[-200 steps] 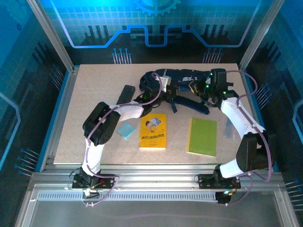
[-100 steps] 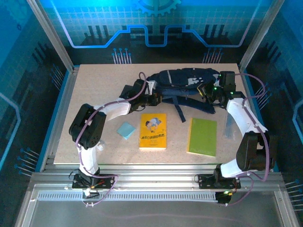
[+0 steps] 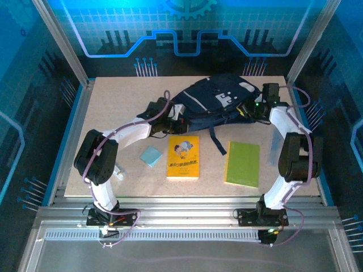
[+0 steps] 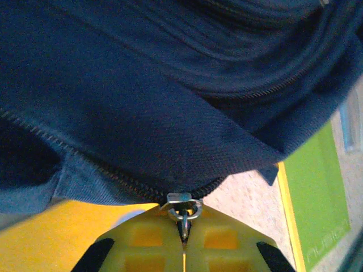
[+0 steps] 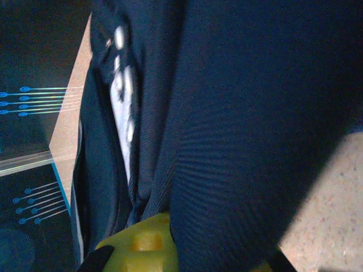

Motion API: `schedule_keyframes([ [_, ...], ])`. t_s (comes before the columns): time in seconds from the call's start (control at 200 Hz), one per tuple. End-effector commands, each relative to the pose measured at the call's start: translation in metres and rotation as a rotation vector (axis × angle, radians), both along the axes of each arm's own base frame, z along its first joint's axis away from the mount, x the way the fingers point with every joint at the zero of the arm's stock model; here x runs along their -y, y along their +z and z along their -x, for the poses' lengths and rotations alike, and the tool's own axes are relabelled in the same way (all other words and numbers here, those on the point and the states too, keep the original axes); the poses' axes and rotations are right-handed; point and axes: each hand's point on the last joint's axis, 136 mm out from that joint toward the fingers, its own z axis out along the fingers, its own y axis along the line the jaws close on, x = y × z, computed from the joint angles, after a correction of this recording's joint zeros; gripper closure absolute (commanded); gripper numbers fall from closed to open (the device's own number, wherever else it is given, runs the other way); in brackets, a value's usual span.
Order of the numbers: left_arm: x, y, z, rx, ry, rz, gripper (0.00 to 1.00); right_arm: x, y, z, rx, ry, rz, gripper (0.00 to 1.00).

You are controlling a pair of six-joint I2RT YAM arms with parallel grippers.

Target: Pack books, pencil case, and school supplies into a backpack

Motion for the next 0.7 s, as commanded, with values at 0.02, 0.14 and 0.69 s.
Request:
schedule_keyframes([
  [0.02,0.034,0.044,0.017,-0.005,-0.068,0.101,1.00,0.009,0.010,-0.026,0.061,0.020,0.009,0.59],
  [0.14,0.051,0.044,0.002,-0.051,-0.009,0.139,1.00,0.008,0.005,-0.008,0.021,0.026,0.022,0.15],
  [0.69,0.107,0.066,0.016,-0.104,-0.060,0.256,1.00,-0.083,0.000,0.081,-0.010,0.095,-0.204,0.04],
])
